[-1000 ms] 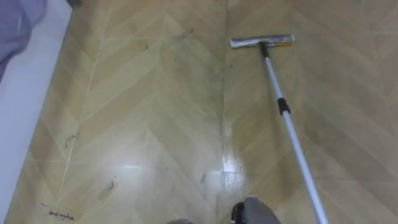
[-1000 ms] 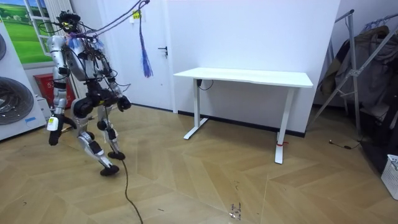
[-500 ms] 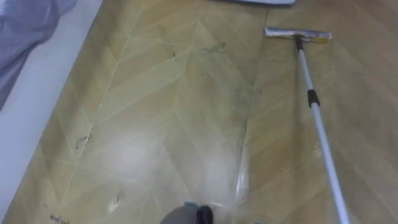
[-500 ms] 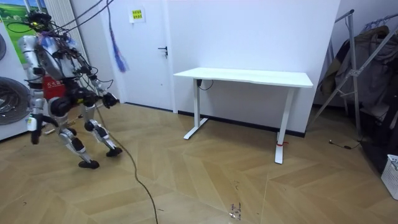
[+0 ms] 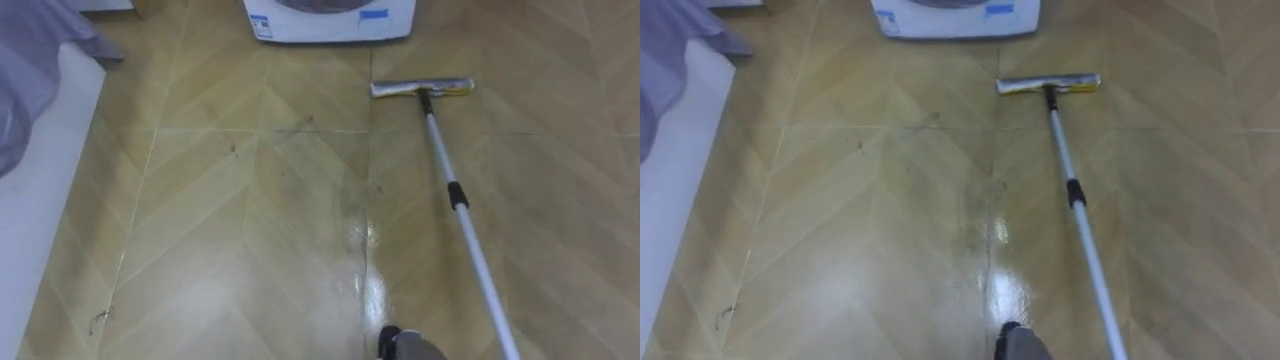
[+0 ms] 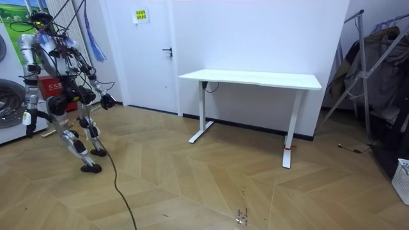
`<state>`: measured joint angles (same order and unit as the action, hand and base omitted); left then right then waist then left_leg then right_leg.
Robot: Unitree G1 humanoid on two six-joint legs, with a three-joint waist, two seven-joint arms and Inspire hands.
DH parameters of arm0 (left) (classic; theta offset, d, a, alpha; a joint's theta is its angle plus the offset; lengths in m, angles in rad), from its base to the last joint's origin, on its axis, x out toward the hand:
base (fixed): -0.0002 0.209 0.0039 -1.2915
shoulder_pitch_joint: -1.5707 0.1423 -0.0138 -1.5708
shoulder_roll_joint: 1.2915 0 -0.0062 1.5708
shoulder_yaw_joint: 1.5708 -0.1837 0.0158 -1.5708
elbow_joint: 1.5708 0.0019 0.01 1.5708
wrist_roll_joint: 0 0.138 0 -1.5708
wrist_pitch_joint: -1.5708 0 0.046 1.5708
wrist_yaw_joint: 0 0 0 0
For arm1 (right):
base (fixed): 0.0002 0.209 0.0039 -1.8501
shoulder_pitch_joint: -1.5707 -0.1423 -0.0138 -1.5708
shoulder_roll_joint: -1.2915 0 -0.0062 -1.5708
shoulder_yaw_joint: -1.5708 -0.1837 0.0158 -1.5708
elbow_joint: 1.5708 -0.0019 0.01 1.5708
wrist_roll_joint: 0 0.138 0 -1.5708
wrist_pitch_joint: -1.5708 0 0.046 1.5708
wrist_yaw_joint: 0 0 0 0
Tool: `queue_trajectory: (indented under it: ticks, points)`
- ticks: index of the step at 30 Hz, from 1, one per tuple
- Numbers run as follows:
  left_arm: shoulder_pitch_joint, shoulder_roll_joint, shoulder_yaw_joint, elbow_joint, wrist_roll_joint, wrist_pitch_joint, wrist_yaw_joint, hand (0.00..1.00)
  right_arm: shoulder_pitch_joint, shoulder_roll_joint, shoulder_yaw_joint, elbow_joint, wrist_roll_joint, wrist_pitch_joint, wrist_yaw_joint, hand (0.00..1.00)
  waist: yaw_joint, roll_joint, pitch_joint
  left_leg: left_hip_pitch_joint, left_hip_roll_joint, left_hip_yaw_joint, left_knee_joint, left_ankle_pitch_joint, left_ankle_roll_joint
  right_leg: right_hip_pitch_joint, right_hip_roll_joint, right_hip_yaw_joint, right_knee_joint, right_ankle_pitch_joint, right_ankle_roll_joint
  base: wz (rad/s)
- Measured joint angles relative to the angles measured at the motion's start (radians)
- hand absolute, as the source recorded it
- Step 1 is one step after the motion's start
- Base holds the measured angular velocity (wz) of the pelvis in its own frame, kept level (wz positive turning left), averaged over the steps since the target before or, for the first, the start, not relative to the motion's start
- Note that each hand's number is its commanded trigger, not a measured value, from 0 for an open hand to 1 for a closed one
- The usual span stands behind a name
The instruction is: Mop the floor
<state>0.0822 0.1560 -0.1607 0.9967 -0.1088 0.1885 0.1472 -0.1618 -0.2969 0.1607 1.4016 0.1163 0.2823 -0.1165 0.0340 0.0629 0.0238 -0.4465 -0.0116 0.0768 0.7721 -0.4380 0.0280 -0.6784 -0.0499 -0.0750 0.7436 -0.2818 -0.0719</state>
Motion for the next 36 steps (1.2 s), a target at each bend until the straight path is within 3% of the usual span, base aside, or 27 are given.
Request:
queue_trajectory:
  ticks: [3, 4, 5, 6, 7, 8, 10, 13, 15, 17, 20, 22, 26, 29, 31, 36]
  points:
    - [-0.002, 0.019, -0.008, -0.002, 0.002, 0.005, 0.015, 0.00, -0.154, -0.026, 0.005, 0.000, 0.006, -0.010, -0.001, 1.00, 0.003, -0.012, 0.0071, -0.079, 0.012, -0.012, 0.127, 0.029, -0.037, 0.001, 0.014, 0.006, 0.033, -0.036, -0.013, 0.31]
    - [-0.008, 0.030, -0.015, -0.015, 0.002, 0.004, 0.027, 0.00, -0.206, -0.024, 0.014, -0.004, 0.041, -0.019, -0.004, 1.00, 0.005, -0.026, 0.0155, -0.134, 0.003, -0.019, 0.111, 0.025, -0.038, 0.000, 0.022, 0.019, 0.033, -0.039, -0.016, 0.55]
    - [-0.011, 0.034, -0.020, -0.019, 0.002, 0.003, 0.034, 0.00, -0.223, -0.025, 0.015, 0.007, 0.056, -0.004, -0.002, 1.00, 0.010, -0.031, 0.0155, -0.161, -0.001, -0.021, 0.090, 0.027, -0.040, 0.002, 0.023, 0.024, 0.030, -0.040, -0.017, 0.41]
    - [-0.013, 0.037, -0.021, -0.025, 0.004, 0.000, 0.041, 0.00, -0.220, -0.018, 0.011, 0.027, 0.097, 0.004, 0.002, 1.00, 0.034, -0.047, 0.0209, -0.210, -0.007, -0.021, 0.030, 0.037, -0.044, 0.013, 0.039, 0.041, 0.008, -0.034, -0.019, 0.04]
    - [-0.010, 0.033, -0.021, -0.020, 0.004, 0.003, 0.038, 0.00, -0.214, -0.018, 0.011, 0.027, 0.110, 0.004, 0.014, 1.00, 0.053, -0.053, 0.0210, -0.239, -0.011, -0.022, -0.060, 0.067, -0.041, 0.027, 0.053, 0.049, -0.015, -0.026, -0.018, -0.17]
    - [-0.001, 0.030, -0.021, -0.016, 0.004, 0.004, 0.036, 0.00, -0.210, -0.019, 0.011, 0.027, 0.111, 0.004, 0.020, 1.00, 0.059, -0.057, 0.0211, -0.244, -0.013, -0.022, -0.087, 0.111, -0.023, 0.036, 0.053, 0.050, -0.022, -0.025, -0.017, -0.45]
    - [0.031, 0.020, -0.021, -0.001, 0.008, 0.011, 0.022, 0.00, -0.187, -0.027, 0.016, 0.022, 0.105, -0.002, 0.046, 1.00, 0.058, -0.056, 0.0137, -0.200, -0.017, -0.016, -0.129, 0.197, 0.018, 0.071, 0.058, 0.059, -0.032, -0.027, 0.007, -0.37]
    - [0.005, 0.020, -0.018, 0.005, 0.012, 0.007, 0.003, 0.00, -0.129, -0.023, 0.015, 0.019, 0.115, -0.030, 0.074, 1.00, 0.058, -0.052, 0.0138, -0.157, -0.019, -0.007, -0.134, 0.193, 0.055, 0.124, 0.048, 0.044, -0.056, -0.037, 0.024, -0.02]
    - [-0.017, 0.020, -0.016, 0.005, 0.011, -0.010, -0.009, 0.00, -0.090, -0.017, 0.015, 0.014, 0.123, -0.061, 0.089, 1.00, 0.057, -0.046, 0.0133, -0.113, -0.022, -0.008, -0.148, 0.183, 0.064, 0.176, 0.038, 0.019, -0.084, -0.041, 0.028, -0.02]
    - [-0.019, 0.015, 0.001, 0.005, 0.012, -0.037, -0.018, 0.00, -0.058, -0.011, 0.015, 0.014, 0.121, -0.082, 0.092, 1.00, 0.053, -0.034, 0.0061, -0.063, -0.024, -0.008, -0.169, 0.173, 0.069, 0.235, 0.026, -0.010, -0.121, -0.043, 0.031, -0.02]
    - [-0.017, 0.009, 0.031, 0.017, 0.014, -0.057, -0.034, 0.00, 0.013, -0.003, 0.014, 0.013, 0.101, -0.110, 0.093, 1.00, 0.051, -0.024, -0.0062, 0.052, -0.043, -0.008, -0.246, 0.175, 0.075, 0.340, 0.013, -0.017, -0.190, -0.045, 0.044, 0.04]
    - [0.006, 0.010, 0.047, 0.023, 0.013, -0.054, -0.034, 0.00, 0.076, 0.003, 0.014, 0.013, 0.072, -0.112, 0.093, 1.00, 0.043, -0.017, -0.0256, 0.152, -0.051, -0.014, -0.328, 0.189, 0.077, 0.448, 0.011, -0.023, -0.287, -0.027, 0.053, 0.02]
    - [0.064, 0.012, 0.090, 0.007, 0.018, -0.050, -0.029, 0.00, 0.150, 0.010, 0.014, 0.013, -0.010, -0.112, 0.090, 1.00, 0.027, -0.021, -0.0279, 0.286, -0.056, -0.007, -0.439, 0.206, 0.074, 0.576, 0.014, -0.039, -0.405, 0.000, 0.060, -0.12]
    - [0.100, 0.013, 0.117, -0.016, 0.032, -0.045, -0.020, 0.00, 0.199, 0.040, 0.012, 0.014, -0.060, -0.105, 0.084, 1.00, -0.001, -0.050, -0.0282, 0.360, -0.056, -0.001, -0.495, 0.211, 0.069, 0.645, 0.018, -0.040, -0.458, 0.005, 0.058, -0.09]
    - [0.106, 0.010, 0.117, -0.016, 0.033, -0.045, -0.020, 0.00, 0.224, 0.067, 0.012, 0.005, -0.074, -0.104, 0.089, 1.00, -0.012, -0.073, -0.0234, 0.393, -0.055, -0.001, -0.507, 0.211, 0.068, 0.685, 0.017, -0.043, -0.480, 0.008, 0.056, -0.05]
    - [0.089, -0.013, 0.124, 0.003, 0.067, -0.051, -0.040, 0.00, 0.235, 0.091, -0.028, -0.004, -0.088, -0.100, 0.121, 1.00, -0.030, -0.077, -0.0178, 0.447, -0.054, -0.003, -0.535, 0.211, 0.068, 0.753, 0.023, -0.051, -0.542, 0.024, 0.055, -0.02]
